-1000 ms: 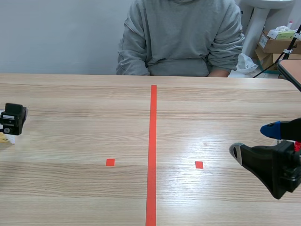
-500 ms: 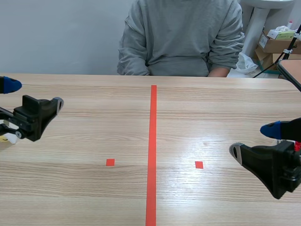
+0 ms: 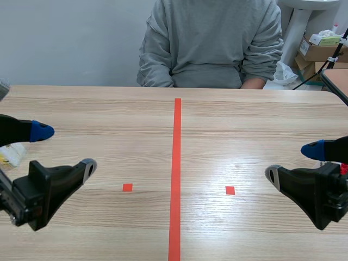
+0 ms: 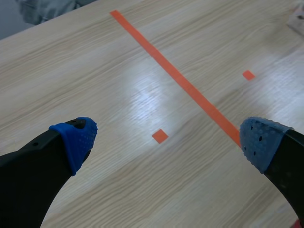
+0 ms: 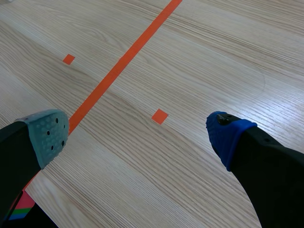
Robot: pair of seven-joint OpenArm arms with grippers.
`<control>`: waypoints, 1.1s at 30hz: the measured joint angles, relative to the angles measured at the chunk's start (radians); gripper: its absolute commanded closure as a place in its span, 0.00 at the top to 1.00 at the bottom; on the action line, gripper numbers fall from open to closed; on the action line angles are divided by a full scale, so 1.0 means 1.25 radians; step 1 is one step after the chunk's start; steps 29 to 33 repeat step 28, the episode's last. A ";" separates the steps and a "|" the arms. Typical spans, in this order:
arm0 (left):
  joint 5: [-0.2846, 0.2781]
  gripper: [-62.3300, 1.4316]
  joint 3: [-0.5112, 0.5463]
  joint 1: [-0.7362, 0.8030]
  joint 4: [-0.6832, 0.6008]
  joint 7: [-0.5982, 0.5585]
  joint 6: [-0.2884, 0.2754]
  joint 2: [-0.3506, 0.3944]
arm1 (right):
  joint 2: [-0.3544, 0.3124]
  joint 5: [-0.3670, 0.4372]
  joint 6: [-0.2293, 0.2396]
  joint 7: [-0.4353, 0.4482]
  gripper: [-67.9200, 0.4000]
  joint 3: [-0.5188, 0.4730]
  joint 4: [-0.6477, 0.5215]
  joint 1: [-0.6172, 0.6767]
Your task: Do the leaf sorting experiment
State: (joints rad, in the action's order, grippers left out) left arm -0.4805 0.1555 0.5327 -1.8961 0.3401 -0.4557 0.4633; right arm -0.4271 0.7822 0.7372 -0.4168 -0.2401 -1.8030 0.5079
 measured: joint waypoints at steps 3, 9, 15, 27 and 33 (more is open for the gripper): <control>0.000 1.00 0.000 0.025 0.000 -0.010 -0.001 0.000 | 0.000 0.000 0.000 0.000 0.87 0.000 0.000 0.000; 0.000 1.00 0.000 0.044 0.000 -0.012 -0.002 0.000 | 0.000 0.000 0.000 0.000 0.87 0.000 0.000 0.000; -0.003 1.00 0.000 0.044 0.000 -0.012 -0.002 0.000 | 0.000 0.000 0.000 0.000 0.87 0.000 0.000 0.000; -0.003 1.00 0.000 0.043 0.000 -0.012 -0.001 0.002 | 0.000 0.000 0.000 0.000 0.87 0.000 0.000 0.000; -0.003 1.00 0.000 0.043 0.000 -0.012 -0.001 0.002 | 0.000 0.000 0.000 0.000 0.87 0.000 0.000 0.000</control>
